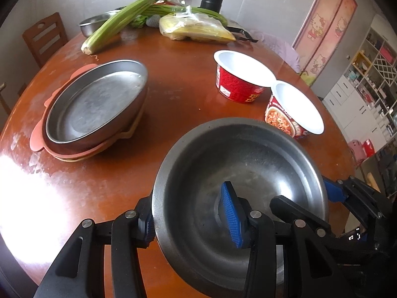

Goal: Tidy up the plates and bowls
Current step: 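Lift the steel bowl with the left gripper and carry it aside, then lower the steel bowl onto the table and open the left gripper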

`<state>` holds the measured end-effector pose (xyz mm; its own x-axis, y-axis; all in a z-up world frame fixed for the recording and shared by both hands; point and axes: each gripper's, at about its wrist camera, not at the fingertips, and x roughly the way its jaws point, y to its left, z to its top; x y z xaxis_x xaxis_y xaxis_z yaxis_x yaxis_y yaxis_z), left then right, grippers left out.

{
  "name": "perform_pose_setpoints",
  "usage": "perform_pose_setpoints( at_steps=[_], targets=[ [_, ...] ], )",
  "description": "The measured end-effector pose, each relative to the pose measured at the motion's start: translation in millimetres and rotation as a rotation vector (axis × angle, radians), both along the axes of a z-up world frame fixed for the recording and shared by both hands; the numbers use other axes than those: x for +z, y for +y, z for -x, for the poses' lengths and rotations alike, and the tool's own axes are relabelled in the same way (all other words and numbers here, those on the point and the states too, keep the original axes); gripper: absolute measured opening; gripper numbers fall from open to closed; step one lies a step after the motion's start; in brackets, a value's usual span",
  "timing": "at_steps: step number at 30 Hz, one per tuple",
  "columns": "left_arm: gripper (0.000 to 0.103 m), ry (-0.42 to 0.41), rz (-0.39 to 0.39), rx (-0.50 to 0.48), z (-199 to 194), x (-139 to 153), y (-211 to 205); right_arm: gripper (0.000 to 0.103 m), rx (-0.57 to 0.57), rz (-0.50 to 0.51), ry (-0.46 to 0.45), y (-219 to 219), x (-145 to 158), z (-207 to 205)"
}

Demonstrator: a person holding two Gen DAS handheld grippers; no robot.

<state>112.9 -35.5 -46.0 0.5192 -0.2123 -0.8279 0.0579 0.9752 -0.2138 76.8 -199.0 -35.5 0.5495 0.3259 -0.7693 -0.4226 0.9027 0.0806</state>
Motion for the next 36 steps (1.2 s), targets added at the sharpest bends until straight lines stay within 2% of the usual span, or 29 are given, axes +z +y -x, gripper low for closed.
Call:
perform_pose_setpoints(
  at_steps=[22, 36],
  targets=[
    [0.049, 0.014, -0.017, 0.003, -1, -10, 6, 0.049, 0.014, 0.019, 0.049, 12, -17, -10],
    [0.049, -0.014, -0.028, 0.026, 5, 4, 13, 0.049, -0.004, 0.013, 0.035, 6, -14, -9]
  ],
)
